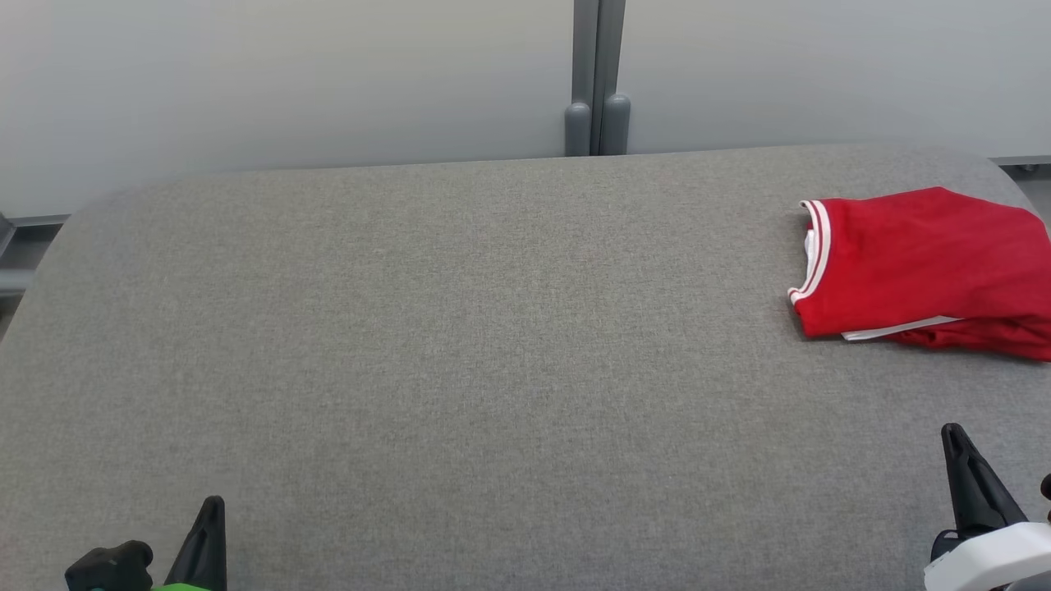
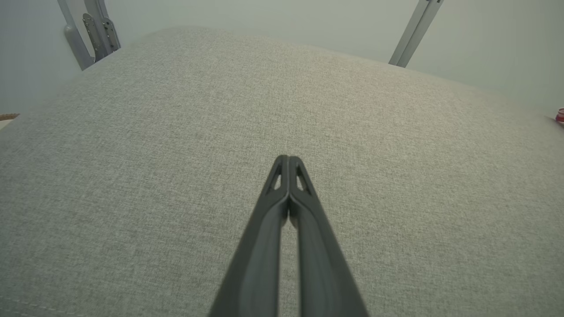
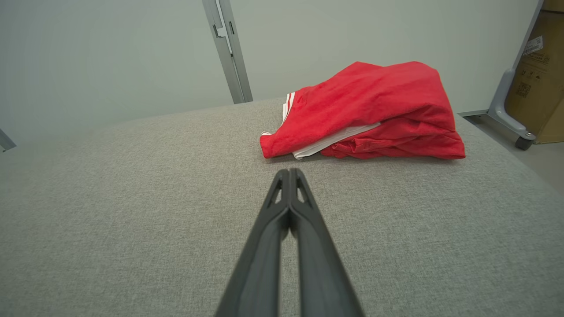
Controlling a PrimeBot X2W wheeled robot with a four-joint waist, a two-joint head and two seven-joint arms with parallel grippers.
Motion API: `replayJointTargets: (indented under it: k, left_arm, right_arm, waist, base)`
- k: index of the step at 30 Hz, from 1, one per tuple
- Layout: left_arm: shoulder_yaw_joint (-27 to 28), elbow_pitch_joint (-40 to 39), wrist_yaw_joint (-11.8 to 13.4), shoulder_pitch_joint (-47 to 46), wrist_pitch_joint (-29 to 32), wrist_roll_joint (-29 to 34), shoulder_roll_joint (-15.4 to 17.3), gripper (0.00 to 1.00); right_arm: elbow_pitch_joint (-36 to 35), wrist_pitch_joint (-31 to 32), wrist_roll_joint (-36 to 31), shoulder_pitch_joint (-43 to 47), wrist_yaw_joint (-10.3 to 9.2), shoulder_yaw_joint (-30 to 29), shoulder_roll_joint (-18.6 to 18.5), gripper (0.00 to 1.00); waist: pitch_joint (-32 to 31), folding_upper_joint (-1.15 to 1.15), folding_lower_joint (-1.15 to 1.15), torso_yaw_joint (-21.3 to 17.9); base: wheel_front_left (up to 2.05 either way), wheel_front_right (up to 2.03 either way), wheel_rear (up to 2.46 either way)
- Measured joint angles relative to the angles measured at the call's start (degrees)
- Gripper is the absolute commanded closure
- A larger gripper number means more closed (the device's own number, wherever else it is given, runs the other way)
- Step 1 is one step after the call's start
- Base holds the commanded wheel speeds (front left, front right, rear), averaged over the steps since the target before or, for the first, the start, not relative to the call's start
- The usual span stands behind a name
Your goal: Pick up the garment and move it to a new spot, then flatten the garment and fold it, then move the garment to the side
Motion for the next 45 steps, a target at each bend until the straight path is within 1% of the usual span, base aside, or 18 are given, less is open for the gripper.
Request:
replayJointTargets:
  k: [30, 41, 45]
  left_arm:
    - [4.00, 0.03, -1.32, -1.05, 6.08, -16.55, -2.46, 1.00]
    - [5.28, -0.02, -2.30, -2.00, 8.04, -22.57, -3.42, 1.00]
    - [5.95, -0.10, -2.70, -2.88, 9.13, -25.07, -3.60, 1.00]
  right_arm:
    - [1.81, 6.10, 19.81, -3.74, 0.47, -2.36, 3.18, 1.00]
    - [2.48, 8.08, 27.10, -5.31, 0.54, -3.32, 4.72, 1.00]
    - [2.67, 9.11, 29.64, -6.09, 0.93, -3.63, 4.92, 1.00]
  waist:
    - [0.28, 0.00, 0.00, 0.30]
    - [0.39, 0.00, 0.00, 0.41]
    - [0.44, 0.00, 0.00, 0.45]
  base:
    - [0.00, 0.00, 0.00]
    - [0.00, 0.00, 0.00]
    - [0.00, 0.00, 0.00]
